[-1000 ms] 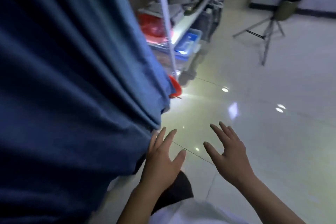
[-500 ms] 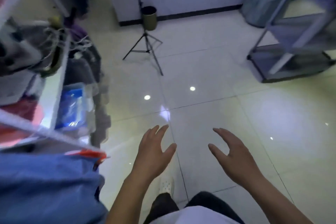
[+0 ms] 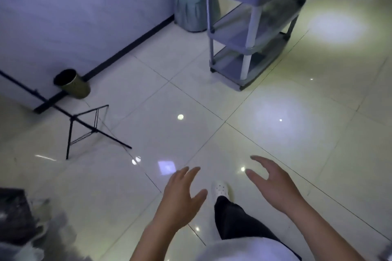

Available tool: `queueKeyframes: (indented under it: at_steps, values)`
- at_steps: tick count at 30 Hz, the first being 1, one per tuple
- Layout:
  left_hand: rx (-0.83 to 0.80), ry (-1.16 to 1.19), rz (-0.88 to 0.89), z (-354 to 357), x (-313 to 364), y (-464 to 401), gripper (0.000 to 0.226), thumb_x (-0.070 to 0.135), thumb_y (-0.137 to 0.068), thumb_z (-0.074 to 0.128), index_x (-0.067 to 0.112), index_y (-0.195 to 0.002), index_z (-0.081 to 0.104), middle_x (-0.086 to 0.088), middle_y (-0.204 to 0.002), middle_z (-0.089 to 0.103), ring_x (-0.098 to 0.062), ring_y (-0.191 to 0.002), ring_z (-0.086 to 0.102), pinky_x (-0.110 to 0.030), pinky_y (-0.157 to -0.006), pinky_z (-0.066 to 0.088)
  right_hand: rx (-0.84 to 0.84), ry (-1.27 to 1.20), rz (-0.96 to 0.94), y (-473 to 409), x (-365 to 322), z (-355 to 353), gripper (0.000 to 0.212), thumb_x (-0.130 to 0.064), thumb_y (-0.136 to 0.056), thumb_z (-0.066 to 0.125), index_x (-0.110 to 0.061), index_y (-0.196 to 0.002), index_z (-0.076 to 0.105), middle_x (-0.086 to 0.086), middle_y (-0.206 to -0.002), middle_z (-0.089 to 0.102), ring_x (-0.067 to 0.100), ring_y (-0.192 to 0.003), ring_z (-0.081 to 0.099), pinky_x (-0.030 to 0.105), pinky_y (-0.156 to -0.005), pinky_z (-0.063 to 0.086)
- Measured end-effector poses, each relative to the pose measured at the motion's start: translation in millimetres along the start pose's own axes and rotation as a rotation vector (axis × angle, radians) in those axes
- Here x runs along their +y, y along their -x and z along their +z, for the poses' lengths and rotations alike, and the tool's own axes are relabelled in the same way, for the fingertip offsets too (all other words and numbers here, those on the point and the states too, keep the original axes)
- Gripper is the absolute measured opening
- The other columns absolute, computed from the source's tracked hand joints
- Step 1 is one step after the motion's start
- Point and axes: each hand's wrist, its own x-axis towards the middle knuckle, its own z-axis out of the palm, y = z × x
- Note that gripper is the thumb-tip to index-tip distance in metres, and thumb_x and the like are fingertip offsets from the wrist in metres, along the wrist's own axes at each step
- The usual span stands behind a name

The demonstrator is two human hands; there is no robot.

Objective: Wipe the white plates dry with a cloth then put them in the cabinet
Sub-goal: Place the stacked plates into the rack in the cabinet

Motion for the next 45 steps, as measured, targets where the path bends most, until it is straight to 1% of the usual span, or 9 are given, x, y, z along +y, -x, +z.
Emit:
queueKeyframes:
  at_steps: [8,16,20,27,31,37,40,42,45]
  values:
    - [0.104,-0.044,0.036,-120.3,72.3,-174.3,0.061,0.041,-0.099,0.061,0.039,-0.154,0.035,0.011,-0.162,0.032,-0.008,-0.151,0.024,-0.032,-0.122,0.026,-0.027,-0.053,-0.112,-192.9,-113.5,-57.0,0.048,-0.042,-0.097,0.061,-0.033,-0.143,0.051,-0.018,-0.149,0.044,0.004,-0.137,0.041,0.019,-0.101,0.031]
    - [-0.079,-0.019,0.075,-172.5,112.0,-374.4,0.061,0.043,-0.098,0.061,0.042,-0.153,0.035,0.013,-0.163,0.029,-0.008,-0.152,0.023,-0.031,-0.121,0.025,0.009,-0.048,0.02,-365.1,-155.5,-100.6,0.045,-0.044,-0.096,0.06,-0.038,-0.14,0.051,-0.022,-0.138,0.045,0.004,-0.132,0.043,0.022,-0.099,0.035]
    - [-0.019,0.001,0.189,-236.8,163.0,-497.0,0.06,0.04,-0.098,0.064,0.035,-0.153,0.04,0.01,-0.159,0.038,-0.012,-0.146,0.036,-0.027,-0.117,0.03,0.134,-0.082,0.099,-451.1,-196.3,-155.0,0.041,-0.043,-0.096,0.062,-0.04,-0.136,0.054,-0.019,-0.124,0.045,0.005,-0.119,0.047,0.024,-0.093,0.037]
    - [-0.07,0.006,0.35,-320.4,285.2,-672.2,0.057,0.036,-0.099,0.064,0.032,-0.152,0.044,0.007,-0.156,0.043,-0.012,-0.14,0.042,-0.019,-0.105,0.031,0.377,-0.221,0.097,-569.0,-258.7,-252.9,0.035,-0.043,-0.094,0.064,-0.045,-0.128,0.059,-0.01,-0.134,0.057,0.008,-0.126,0.05,0.027,-0.094,0.04]
    - [-0.064,0.029,0.419,-346.7,337.4,-753.0,0.054,0.036,-0.096,0.068,0.036,-0.147,0.05,0.016,-0.146,0.049,-0.002,-0.133,0.045,-0.016,-0.101,0.031,0.417,-0.267,0.158,-633.8,-262.8,-287.6,0.03,-0.042,-0.093,0.065,-0.046,-0.123,0.062,-0.012,-0.133,0.058,0.007,-0.125,0.052,0.027,-0.092,0.042]
    - [0.028,0.189,0.367,-389.3,399.9,-860.0,0.041,0.022,-0.096,0.069,0.04,-0.132,0.06,0.02,-0.133,0.063,0.005,-0.12,0.058,-0.029,-0.107,0.045,0.578,-0.422,0.101,-776.1,-285.7,-365.2,0.026,-0.027,-0.094,0.069,-0.032,-0.12,0.067,-0.011,-0.125,0.065,0.009,-0.119,0.059,0.033,-0.097,0.047]
    - [0.017,0.223,0.285,-411.1,427.6,-904.1,0.042,0.017,-0.098,0.067,0.035,-0.135,0.059,0.014,-0.134,0.063,0.0,-0.122,0.059,-0.034,-0.108,0.046,0.618,-0.51,0.101,-840.3,-300.2,-388.9,0.034,-0.024,-0.092,0.071,-0.027,-0.125,0.063,-0.008,-0.126,0.063,0.014,-0.114,0.061,0.028,-0.092,0.044]
    - [-0.002,0.221,0.241,-419.2,440.1,-943.8,0.047,0.017,-0.097,0.068,0.028,-0.141,0.056,0.007,-0.139,0.061,-0.01,-0.127,0.057,-0.036,-0.108,0.046,0.533,-0.536,0.163,-885.7,-306.4,-395.3,0.046,-0.027,-0.091,0.072,-0.023,-0.135,0.058,-0.003,-0.136,0.059,0.015,-0.115,0.06,0.027,-0.092,0.043]
    - [-0.006,0.255,0.124,-424.0,456.7,-995.1,0.053,0.016,-0.095,0.071,0.021,-0.144,0.052,-0.001,-0.138,0.06,-0.02,-0.128,0.056,-0.034,-0.106,0.044,0.379,-0.496,0.278,-939.3,-312.2,-390.4,0.072,-0.033,-0.089,0.073,-0.025,-0.152,0.04,0.001,-0.153,0.045,0.019,-0.135,0.049,0.035,-0.109,0.04]
